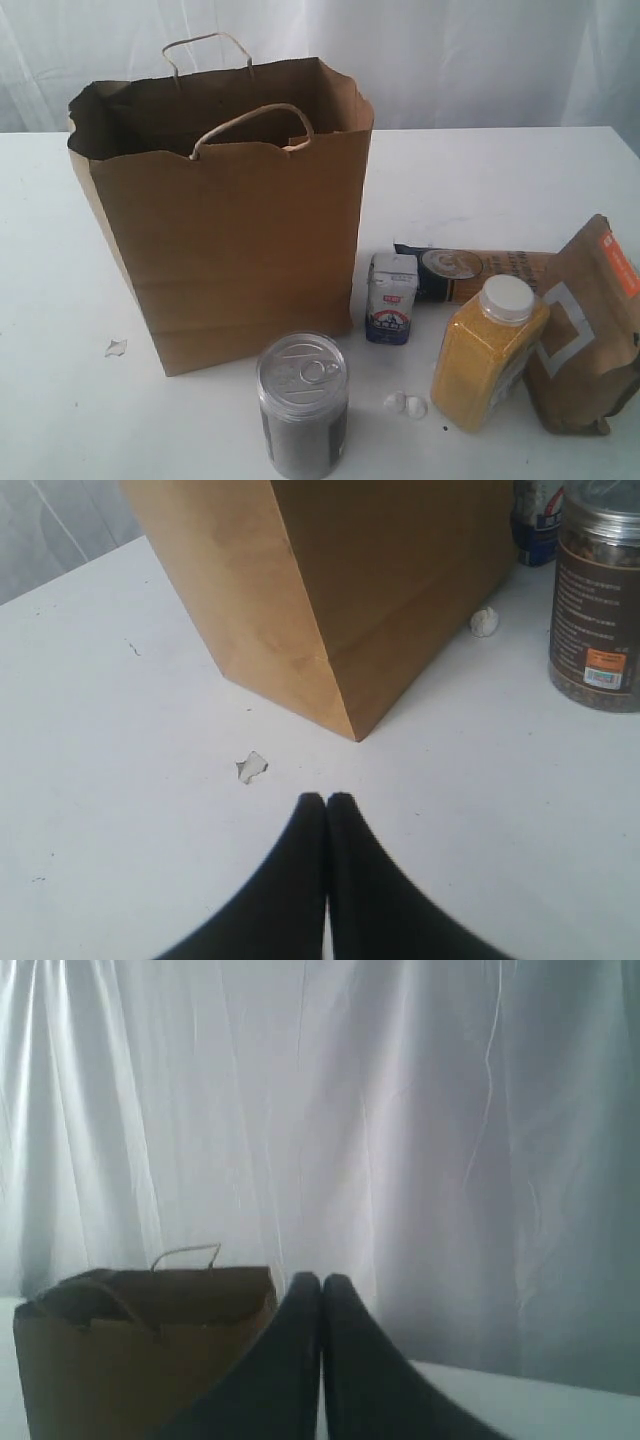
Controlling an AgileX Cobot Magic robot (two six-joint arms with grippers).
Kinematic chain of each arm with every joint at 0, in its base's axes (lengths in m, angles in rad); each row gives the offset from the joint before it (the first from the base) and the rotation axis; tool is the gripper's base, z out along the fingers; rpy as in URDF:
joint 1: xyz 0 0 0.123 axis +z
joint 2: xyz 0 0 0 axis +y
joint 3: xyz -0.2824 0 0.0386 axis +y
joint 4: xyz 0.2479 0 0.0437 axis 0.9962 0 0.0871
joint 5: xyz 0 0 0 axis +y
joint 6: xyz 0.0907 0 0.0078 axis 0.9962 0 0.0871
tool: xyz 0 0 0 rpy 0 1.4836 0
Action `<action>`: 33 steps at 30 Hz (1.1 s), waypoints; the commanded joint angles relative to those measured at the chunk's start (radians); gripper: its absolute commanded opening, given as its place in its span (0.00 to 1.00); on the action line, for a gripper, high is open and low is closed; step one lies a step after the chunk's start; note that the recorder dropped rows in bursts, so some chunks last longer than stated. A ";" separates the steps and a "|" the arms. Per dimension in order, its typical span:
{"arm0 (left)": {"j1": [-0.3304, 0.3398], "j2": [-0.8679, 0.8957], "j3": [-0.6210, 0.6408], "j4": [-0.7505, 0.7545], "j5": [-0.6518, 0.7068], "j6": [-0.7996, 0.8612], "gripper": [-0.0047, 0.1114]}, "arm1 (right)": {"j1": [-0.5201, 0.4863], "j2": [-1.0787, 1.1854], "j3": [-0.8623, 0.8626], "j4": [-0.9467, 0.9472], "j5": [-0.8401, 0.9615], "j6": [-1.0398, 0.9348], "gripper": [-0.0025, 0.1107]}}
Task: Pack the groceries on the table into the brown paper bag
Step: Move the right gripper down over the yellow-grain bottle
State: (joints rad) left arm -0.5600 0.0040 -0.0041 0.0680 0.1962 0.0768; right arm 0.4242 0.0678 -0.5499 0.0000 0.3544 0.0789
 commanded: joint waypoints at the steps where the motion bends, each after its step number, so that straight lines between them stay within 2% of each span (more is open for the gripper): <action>1: -0.001 -0.004 0.004 -0.003 0.003 -0.002 0.04 | -0.006 0.114 -0.117 0.007 0.218 -0.053 0.02; 5: -0.001 -0.004 0.004 -0.003 0.003 -0.002 0.04 | -0.006 0.357 -0.350 0.008 0.530 -0.223 0.03; 7: -0.001 -0.004 0.004 -0.003 0.003 -0.002 0.04 | -0.003 0.497 -0.469 0.008 0.686 -0.316 0.08; 9: -0.001 -0.004 0.004 -0.003 0.003 -0.002 0.04 | 0.025 0.598 -0.549 0.000 0.748 -0.330 0.17; 12: -0.001 -0.004 0.004 -0.003 0.003 -0.002 0.04 | 0.055 0.717 -0.601 0.000 0.764 -0.327 0.36; 15: -0.001 -0.004 0.004 -0.003 0.003 -0.002 0.04 | 0.055 0.796 -0.601 0.008 0.769 -0.226 0.59; 17: -0.001 -0.004 0.004 -0.003 0.003 -0.002 0.04 | 0.055 0.843 -0.596 0.000 0.771 -0.156 0.67; 20: -0.001 -0.004 0.004 -0.003 0.003 -0.002 0.04 | 0.055 0.906 -0.596 -0.062 0.766 -0.097 0.68; 27: -0.001 -0.004 0.004 -0.003 0.003 -0.002 0.04 | 0.055 1.012 -0.578 -0.064 0.728 0.084 0.72; 33: -0.001 -0.004 0.004 -0.003 0.003 -0.002 0.04 | 0.053 1.030 -0.536 0.006 0.653 0.236 0.73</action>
State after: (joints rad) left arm -0.5600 0.0040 -0.0041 0.0680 0.1978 0.0768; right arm 0.4778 1.0980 -1.0997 -0.0195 1.0498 0.2555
